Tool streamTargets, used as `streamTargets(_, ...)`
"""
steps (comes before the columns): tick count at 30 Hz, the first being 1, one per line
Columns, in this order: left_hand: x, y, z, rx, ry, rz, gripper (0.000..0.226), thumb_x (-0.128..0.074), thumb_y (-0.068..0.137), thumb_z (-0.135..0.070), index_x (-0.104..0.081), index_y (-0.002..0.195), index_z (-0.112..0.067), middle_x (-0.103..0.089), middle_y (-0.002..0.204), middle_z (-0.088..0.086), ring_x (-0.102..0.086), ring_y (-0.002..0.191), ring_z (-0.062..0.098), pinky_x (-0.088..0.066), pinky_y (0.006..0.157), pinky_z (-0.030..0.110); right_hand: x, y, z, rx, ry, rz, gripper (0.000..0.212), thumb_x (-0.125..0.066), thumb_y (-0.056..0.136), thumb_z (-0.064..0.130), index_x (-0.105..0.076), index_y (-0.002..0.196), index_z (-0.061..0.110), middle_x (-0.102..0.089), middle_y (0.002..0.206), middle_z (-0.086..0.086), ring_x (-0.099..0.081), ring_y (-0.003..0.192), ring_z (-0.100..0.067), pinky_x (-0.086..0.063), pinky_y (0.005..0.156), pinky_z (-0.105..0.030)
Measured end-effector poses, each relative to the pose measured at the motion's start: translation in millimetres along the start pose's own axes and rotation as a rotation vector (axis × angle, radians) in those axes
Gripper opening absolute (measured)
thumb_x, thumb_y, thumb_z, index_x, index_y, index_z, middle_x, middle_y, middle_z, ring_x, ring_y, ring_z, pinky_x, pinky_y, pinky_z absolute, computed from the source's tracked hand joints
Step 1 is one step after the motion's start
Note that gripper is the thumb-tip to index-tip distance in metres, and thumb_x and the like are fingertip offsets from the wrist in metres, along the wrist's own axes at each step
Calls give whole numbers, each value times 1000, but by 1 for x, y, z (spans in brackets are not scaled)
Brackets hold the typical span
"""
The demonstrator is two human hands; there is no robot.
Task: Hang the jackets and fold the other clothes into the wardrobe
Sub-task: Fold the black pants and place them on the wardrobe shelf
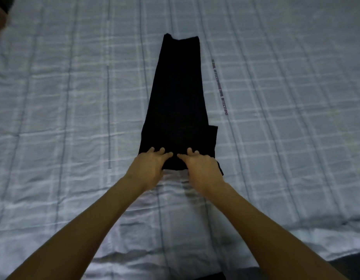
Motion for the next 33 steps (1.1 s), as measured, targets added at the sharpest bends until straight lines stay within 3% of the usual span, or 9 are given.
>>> streamTargets(4, 33, -38, -21, -34, -128, 406, 8, -52, 93, -26, -60, 93, -29, -63, 95, -5, -58, 85, 14, -46, 75, 28, 53, -33, 16, 69, 117, 342, 29, -51, 87, 11, -63, 110, 23, -62, 92, 0, -58, 81, -20, -42, 65, -28)
streamTargets(7, 80, -40, -28, 7, -99, 434, 8, -53, 93, -34, -58, 93, -29, -59, 98, -4, -54, 88, 15, -41, 76, 27, 97, -32, 17, 5, 55, 230, 45, -50, 87, 9, -57, 126, 31, -62, 114, -2, -58, 95, -22, -41, 74, -28)
streamTargets(10, 134, -18, -13, 11, -34, -192, 31, -50, 94, -26, -59, 124, -25, -62, 118, 5, -57, 102, 25, -45, 82, 32, 141, -19, 10, -55, 105, -433, 51, -52, 80, -1, -61, 124, 23, -67, 106, -5, -62, 93, -24, -44, 76, -28)
streamTargets(13, 147, -19, -2, -69, -77, -691, 34, -50, 91, -10, -60, 124, -15, -63, 108, 10, -58, 91, 28, -44, 74, 35, 138, -9, -5, -21, 265, -730, 45, -54, 77, -6, -63, 119, 7, -67, 102, -12, -61, 89, -28, -52, 78, -38)
streamTargets(17, 60, 0, 10, -137, 0, -473, 46, -54, 86, -25, -54, 129, -7, -61, 114, 19, -60, 100, 37, -49, 80, 41, 61, 14, -14, 23, 214, -416, 53, -66, 78, 12, -53, 130, 7, -57, 124, -21, -52, 115, -40, -45, 94, -53)
streamTargets(20, -15, 10, 19, -58, 116, -246, 81, -58, 79, -52, -33, 145, -12, -38, 145, 21, -36, 134, 37, -37, 101, 55, -9, 20, -17, -1, -3, -75, 87, -70, 76, 42, -28, 148, 16, -24, 153, -19, -17, 142, -37, -13, 115, -54)
streamTargets(25, -29, 27, 16, 11, 149, -310, 95, -77, 65, -40, -33, 145, -14, -36, 146, 21, -33, 135, 37, -33, 102, 59, -20, 31, -26, 10, -43, -302, 70, -74, 71, 28, -50, 136, 18, -47, 140, -17, -40, 133, -36, -33, 107, -54)
streamTargets(28, -6, 34, 15, 6, 98, -322, 70, -76, 63, -18, -54, 129, -12, -58, 124, 18, -56, 110, 37, -46, 87, 50, -1, 37, -26, 35, 1, -406, 48, -77, 71, 21, -65, 117, 17, -66, 115, -10, -60, 108, -30, -46, 88, -43)
streamTargets(33, 97, 62, 19, -114, -301, -85, 31, -58, 83, -31, -64, 113, -24, -68, 102, 0, -62, 93, 22, -50, 78, 34, 81, 64, -31, 59, 159, -352, 40, -67, 71, 21, -66, 111, 25, -69, 88, -1, -63, 77, -25, -44, 76, -37)
Point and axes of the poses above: each hand's wrist, its own y-axis towards the middle knuckle, its own x-axis out of the back of the hand, z = x × y, the point moved 6 cm from there along y, towards the middle knuckle
